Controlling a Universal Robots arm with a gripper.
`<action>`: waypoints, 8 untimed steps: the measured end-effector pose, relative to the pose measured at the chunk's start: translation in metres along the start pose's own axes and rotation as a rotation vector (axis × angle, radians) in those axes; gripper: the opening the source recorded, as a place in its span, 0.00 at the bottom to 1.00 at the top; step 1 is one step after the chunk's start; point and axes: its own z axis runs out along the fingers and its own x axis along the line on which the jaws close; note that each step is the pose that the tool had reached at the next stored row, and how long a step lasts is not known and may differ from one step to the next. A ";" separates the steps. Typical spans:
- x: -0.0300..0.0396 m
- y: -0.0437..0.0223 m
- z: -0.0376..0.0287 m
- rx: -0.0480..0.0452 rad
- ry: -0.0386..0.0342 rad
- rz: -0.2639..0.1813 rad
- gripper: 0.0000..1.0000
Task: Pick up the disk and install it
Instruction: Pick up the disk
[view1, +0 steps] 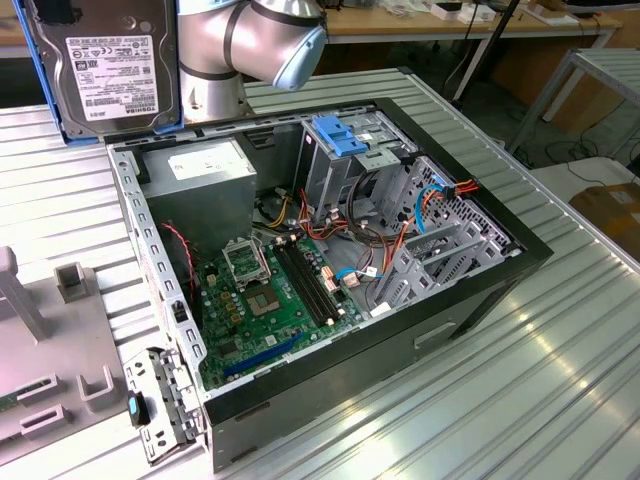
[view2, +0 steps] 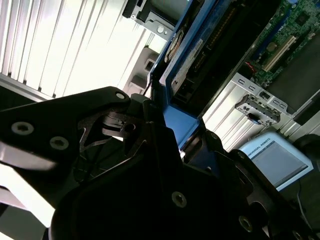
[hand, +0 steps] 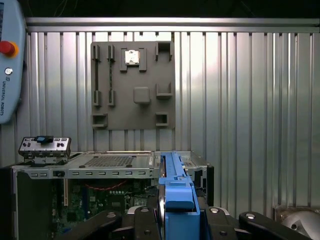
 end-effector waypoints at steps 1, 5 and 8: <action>0.0000 -0.0007 0.0000 0.0000 0.0000 0.000 0.37; -0.0001 -0.0049 0.0000 -0.0001 0.0000 0.000 0.37; -0.0001 -0.0101 0.0001 0.0000 -0.0001 0.000 0.37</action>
